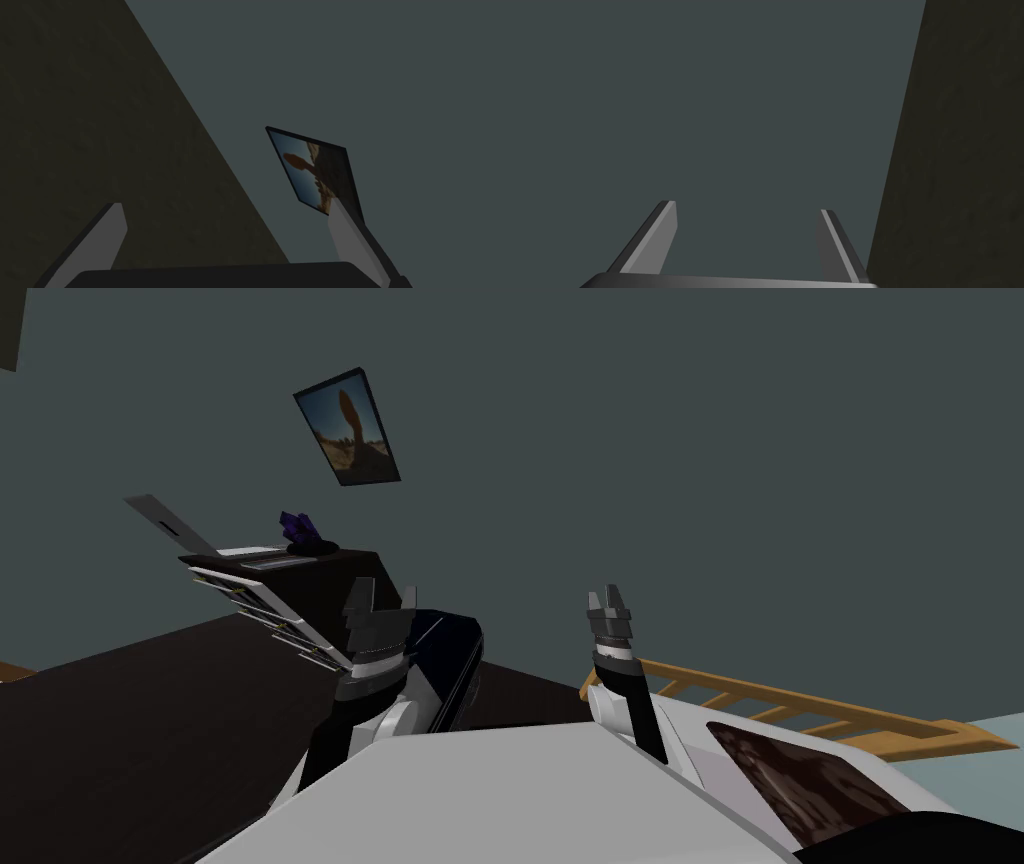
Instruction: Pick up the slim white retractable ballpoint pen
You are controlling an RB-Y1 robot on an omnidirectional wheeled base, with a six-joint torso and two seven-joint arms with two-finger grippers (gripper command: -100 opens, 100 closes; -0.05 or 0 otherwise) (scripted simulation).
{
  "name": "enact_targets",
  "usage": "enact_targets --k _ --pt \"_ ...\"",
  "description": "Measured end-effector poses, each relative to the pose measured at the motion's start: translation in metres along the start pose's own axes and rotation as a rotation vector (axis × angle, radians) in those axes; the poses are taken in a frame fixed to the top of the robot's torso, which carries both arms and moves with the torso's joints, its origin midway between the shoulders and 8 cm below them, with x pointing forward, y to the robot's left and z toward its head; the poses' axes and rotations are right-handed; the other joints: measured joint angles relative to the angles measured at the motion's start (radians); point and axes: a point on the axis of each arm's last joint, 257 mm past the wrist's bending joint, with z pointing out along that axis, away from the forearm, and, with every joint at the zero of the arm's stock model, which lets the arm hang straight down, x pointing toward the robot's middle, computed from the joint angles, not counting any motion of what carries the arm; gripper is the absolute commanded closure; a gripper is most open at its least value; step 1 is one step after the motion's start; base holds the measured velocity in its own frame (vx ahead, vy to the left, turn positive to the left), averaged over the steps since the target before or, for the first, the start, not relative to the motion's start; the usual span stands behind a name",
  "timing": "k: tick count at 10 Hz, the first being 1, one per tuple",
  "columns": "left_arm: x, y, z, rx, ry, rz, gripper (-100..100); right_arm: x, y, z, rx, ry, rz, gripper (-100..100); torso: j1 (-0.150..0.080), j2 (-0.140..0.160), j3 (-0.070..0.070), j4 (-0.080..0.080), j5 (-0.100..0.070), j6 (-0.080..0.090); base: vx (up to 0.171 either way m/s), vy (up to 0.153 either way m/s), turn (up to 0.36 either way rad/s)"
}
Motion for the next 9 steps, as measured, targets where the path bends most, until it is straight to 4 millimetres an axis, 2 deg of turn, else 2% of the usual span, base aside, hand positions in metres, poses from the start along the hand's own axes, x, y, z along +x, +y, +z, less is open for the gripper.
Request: enact_targets --k 4,9 --pt "0.004 0.032 0.010 -0.059 0.050 0.000 -100 0.000 0.000 0.000 0.000 0.000 0.000 0 -0.003 0.003 0.002 0.001 -0.001 0.000 -0.052 -0.040 0.044" --pt "-0.002 0.066 0.024 -0.128 0.060 -0.006 -100 0.000 0.000 0.000 0.000 0.000 0.000 0 -0.002 0.001 0.001 0.000 0.000 0.000 -0.030 -0.029 0.042"
